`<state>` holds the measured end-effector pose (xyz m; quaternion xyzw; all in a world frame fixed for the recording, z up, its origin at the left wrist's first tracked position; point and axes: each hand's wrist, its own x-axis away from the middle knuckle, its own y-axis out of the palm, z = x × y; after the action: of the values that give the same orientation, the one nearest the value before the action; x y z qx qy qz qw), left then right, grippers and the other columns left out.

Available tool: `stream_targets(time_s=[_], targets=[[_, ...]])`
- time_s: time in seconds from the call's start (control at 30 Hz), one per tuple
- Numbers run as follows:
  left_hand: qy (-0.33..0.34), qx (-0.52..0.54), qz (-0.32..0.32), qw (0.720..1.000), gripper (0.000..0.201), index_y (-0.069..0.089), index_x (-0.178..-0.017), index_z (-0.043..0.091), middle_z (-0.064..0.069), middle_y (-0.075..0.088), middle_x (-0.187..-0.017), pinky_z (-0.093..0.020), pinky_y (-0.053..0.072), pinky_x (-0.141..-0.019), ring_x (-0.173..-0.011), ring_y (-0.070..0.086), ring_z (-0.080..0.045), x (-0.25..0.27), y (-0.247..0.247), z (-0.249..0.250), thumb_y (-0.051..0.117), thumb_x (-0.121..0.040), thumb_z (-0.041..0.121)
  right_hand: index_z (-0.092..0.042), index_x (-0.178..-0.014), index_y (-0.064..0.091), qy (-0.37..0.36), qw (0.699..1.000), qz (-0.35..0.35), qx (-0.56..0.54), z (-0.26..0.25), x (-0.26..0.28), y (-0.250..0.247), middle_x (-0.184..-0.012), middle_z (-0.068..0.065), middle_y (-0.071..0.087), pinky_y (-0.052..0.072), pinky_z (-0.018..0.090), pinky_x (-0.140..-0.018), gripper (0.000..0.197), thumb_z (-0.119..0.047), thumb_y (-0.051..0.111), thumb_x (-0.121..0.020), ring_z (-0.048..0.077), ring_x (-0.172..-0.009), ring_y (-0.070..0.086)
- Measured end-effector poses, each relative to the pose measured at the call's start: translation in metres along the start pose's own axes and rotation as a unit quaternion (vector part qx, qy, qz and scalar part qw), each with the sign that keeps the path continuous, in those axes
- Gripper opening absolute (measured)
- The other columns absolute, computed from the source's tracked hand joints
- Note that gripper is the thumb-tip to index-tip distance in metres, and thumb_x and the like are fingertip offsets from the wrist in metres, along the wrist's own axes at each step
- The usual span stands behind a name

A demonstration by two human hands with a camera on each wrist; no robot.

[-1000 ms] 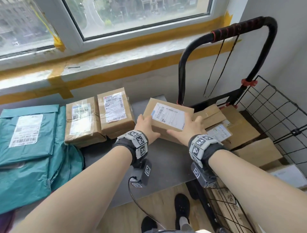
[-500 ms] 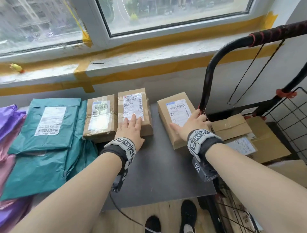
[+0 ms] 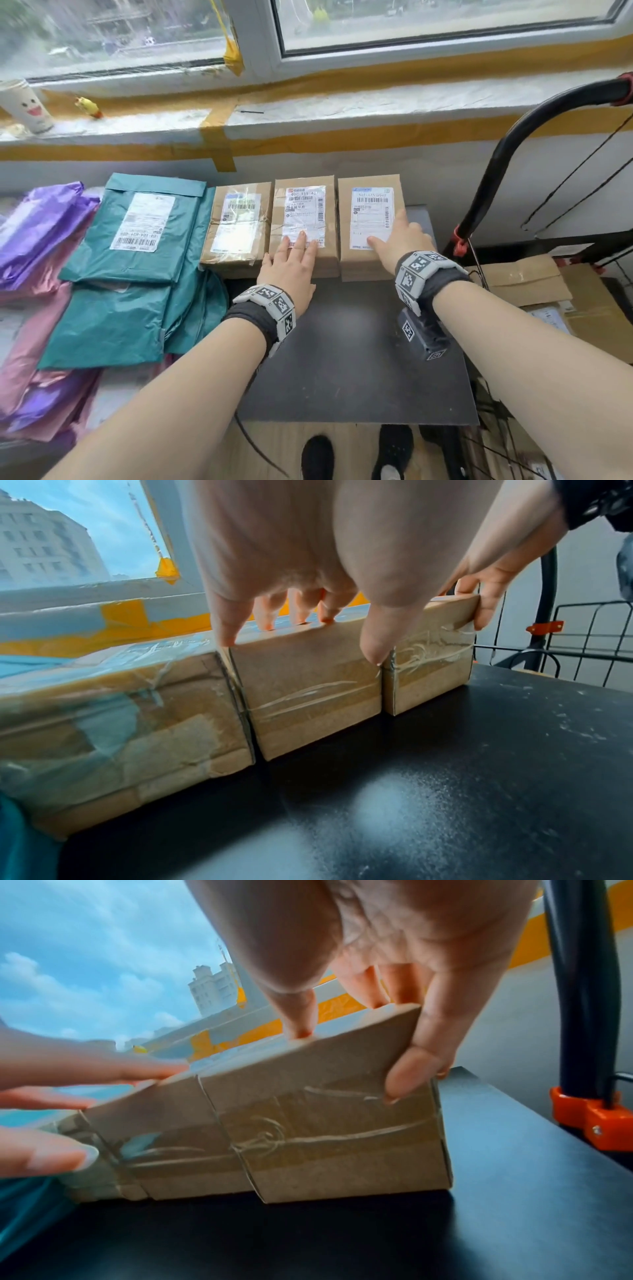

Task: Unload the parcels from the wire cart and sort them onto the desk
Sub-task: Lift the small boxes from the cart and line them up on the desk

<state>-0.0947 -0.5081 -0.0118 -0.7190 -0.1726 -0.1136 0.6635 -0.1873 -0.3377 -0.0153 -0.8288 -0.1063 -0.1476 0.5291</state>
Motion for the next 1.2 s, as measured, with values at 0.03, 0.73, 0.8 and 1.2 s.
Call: stream_targets(time_s=[0.03,0.73,0.8,1.2], targets=[[-0.001,0.004,0.000,1.000,0.075,-0.006,-0.151,0.019,-0.002,-0.011,-0.159,-0.048,0.014,-0.118,-0.147,-0.004,-0.029,0.000,0.000,-0.002,0.042,-0.097,0.037,-0.018,-0.150,0.006,-0.002,1.000,-0.002,-0.006,-0.001,-0.001,0.001,-0.133,0.014,0.044,0.043,0.040,-0.090,0.083,-0.048,0.053,-0.089,0.036,-0.120,0.045],[-0.015,-0.005,0.013,1.000,0.074,0.002,-0.151,0.019,-0.003,-0.002,-0.160,-0.046,0.010,-0.119,-0.147,0.004,-0.029,0.003,-0.006,-0.006,0.043,-0.095,0.044,-0.012,-0.137,0.032,-0.035,0.992,0.000,-0.124,0.012,0.015,0.004,-0.130,0.009,0.052,0.042,0.030,-0.087,0.065,-0.029,0.065,-0.083,0.028,-0.115,0.053],[-0.013,0.005,0.015,1.000,0.074,0.004,-0.151,0.019,-0.004,0.000,-0.160,-0.045,0.010,-0.119,-0.147,0.006,-0.030,0.003,-0.008,-0.003,0.044,-0.094,0.045,-0.013,-0.129,0.040,-0.044,0.989,-0.004,-0.142,0.018,0.022,0.006,-0.129,0.007,0.052,0.039,0.027,-0.088,0.057,-0.024,0.067,-0.081,0.025,-0.116,0.052],[0.085,0.020,0.077,0.993,0.069,0.015,-0.149,0.012,-0.007,0.015,-0.156,-0.040,0.015,-0.119,-0.145,0.014,-0.026,0.022,-0.022,0.026,0.046,-0.094,0.041,-0.010,-0.150,0.013,0.018,0.992,-0.011,-0.128,0.038,0.079,-0.005,-0.156,0.007,0.020,0.025,0.033,-0.112,0.077,-0.023,0.060,-0.089,0.024,-0.142,0.025]])
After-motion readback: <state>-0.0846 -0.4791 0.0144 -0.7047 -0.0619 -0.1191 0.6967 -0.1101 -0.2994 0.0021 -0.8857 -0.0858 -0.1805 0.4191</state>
